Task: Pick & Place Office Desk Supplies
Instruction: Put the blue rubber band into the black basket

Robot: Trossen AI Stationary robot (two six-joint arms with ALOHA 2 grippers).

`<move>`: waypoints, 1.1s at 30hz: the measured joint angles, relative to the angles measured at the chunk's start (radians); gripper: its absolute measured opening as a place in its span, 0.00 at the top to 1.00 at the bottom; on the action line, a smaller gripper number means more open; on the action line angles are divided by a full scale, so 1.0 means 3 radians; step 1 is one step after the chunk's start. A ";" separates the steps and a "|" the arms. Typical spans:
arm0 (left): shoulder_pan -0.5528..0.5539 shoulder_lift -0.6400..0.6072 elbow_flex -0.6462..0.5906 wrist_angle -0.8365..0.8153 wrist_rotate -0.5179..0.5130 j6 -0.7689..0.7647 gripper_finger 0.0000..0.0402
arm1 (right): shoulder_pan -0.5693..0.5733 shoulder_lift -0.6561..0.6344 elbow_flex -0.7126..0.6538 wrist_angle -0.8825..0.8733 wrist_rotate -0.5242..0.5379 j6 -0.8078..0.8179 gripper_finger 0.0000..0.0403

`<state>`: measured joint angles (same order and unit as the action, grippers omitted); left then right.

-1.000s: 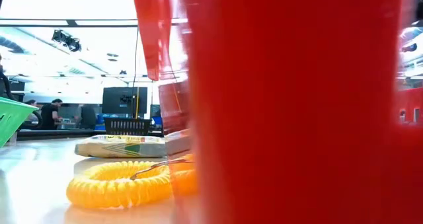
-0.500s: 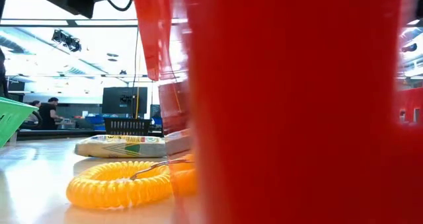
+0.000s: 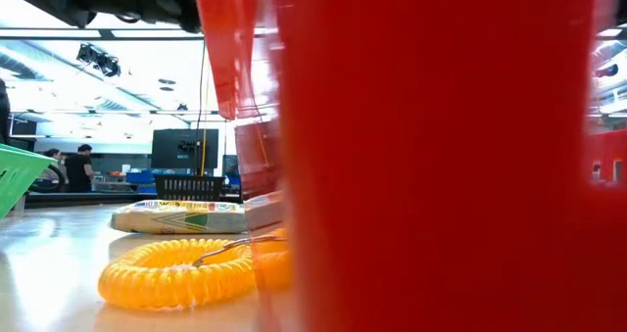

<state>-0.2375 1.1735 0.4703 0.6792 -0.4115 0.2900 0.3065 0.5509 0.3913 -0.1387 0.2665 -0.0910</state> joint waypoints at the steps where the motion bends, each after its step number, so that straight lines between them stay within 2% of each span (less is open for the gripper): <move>1: 0.0044 -0.0088 -0.0019 -0.0113 -0.0142 -0.0027 1.00 | 0.0000 0.0000 -0.0015 0.0068 0.0000 -0.0001 0.49; 6: 0.0360 -0.0480 -0.0048 -0.0921 -0.0744 -0.0408 1.00 | 0.0000 0.0000 -0.0022 0.0105 0.0000 -0.0010 0.49; 10: 0.0672 -0.0646 -0.0049 -0.1582 -0.0916 -0.0812 1.00 | 0.0000 0.0000 -0.0023 0.0109 0.0001 0.0001 0.49; 22: 0.1567 -0.0555 -0.0048 -0.2846 -0.0850 -0.1623 1.00 | 0.0000 -0.0001 -0.0024 0.0113 0.0062 -0.0010 0.49; 25: 0.1731 -0.0492 -0.0048 -0.3050 -0.0702 -0.1738 1.00 | 0.0000 0.0000 -0.0024 0.0112 0.0062 -0.0011 0.49; 29: 0.1865 -0.0403 -0.0048 -0.3048 -0.0467 -0.1751 1.00 | -0.0001 0.0000 -0.0024 0.0108 0.0062 -0.0012 0.49; 33: 0.1938 -0.0349 -0.0048 -0.2953 -0.0438 -0.1706 0.99 | 0.0000 0.0000 -0.0024 0.0103 0.0062 -0.0039 0.49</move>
<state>0.3440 1.0689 0.4561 -0.2066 -0.5428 -0.2218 0.3065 0.5510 0.3840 -0.1078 0.2852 -0.1026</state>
